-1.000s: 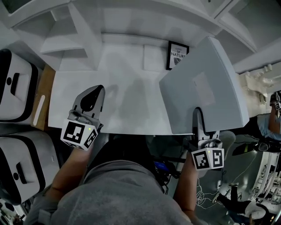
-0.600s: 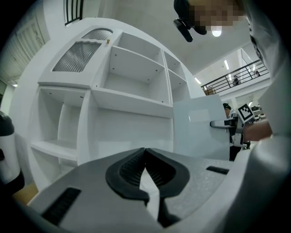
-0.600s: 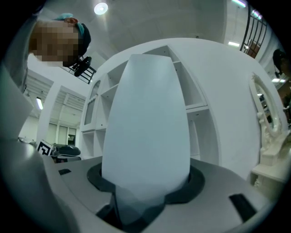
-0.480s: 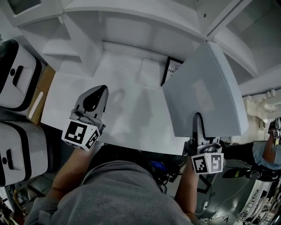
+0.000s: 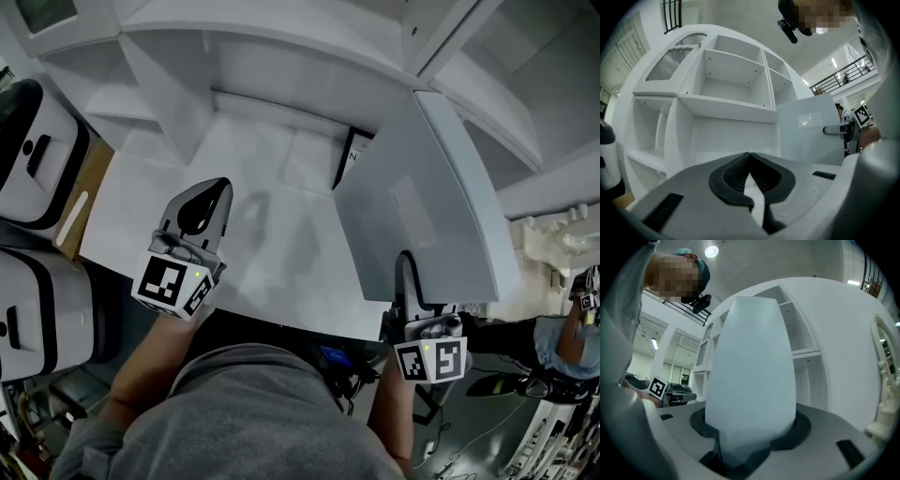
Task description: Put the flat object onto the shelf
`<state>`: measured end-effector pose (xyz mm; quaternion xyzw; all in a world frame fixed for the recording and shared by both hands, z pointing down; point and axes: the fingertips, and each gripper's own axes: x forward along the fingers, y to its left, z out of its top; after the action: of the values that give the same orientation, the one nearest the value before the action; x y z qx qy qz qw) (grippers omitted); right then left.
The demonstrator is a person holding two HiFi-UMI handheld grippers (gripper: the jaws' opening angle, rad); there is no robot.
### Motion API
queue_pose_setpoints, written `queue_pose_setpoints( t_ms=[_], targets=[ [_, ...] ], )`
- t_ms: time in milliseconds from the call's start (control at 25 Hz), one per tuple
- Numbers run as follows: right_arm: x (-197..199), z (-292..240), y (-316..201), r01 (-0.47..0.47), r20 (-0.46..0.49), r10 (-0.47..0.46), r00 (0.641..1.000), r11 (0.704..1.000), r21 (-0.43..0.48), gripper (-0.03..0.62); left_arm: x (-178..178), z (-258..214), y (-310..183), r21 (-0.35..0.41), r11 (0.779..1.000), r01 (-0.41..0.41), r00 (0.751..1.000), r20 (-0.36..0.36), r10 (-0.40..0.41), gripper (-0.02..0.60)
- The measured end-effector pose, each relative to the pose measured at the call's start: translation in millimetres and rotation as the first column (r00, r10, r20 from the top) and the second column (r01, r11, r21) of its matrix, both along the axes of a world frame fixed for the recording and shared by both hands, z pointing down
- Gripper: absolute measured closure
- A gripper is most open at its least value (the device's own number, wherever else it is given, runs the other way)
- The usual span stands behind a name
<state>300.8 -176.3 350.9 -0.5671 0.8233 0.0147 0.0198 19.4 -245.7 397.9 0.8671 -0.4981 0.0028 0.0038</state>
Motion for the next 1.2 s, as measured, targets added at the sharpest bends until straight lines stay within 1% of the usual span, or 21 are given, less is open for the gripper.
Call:
queue_pose_setpoints(
  t_ms=[200, 400, 560, 1200],
  targets=[
    [-1.5, -3.0, 2.2, -0.010, -0.018, 0.010, 1.000, 1.000, -0.002, 0.318, 1.0, -2.7, -4.5, 0.001, 1.000, -0.012, 1.000, 0.002, 0.012, 0.574],
    [-5.3, -4.3, 3.9, -0.036, -0.025, 0.036, 0.999, 0.999, -0.007, 0.318, 2.3, -9.6, -9.9, 0.006, 0.998, -0.058, 0.998, -0.003, 0.058, 0.574],
    [-8.7, -6.2, 5.3, -0.056, -0.030, 0.056, 0.998, 0.998, -0.014, 0.318, 3.8, -19.5, -15.5, 0.026, 0.996, -0.082, 0.997, -0.001, 0.082, 0.574],
    [-13.8, -11.3, 8.1, -0.115, -0.083, 0.114, 0.990, 0.993, -0.014, 0.318, 6.8, -31.6, -41.2, 0.052, 0.988, -0.145, 0.990, 0.009, 0.144, 0.574]
  ],
)
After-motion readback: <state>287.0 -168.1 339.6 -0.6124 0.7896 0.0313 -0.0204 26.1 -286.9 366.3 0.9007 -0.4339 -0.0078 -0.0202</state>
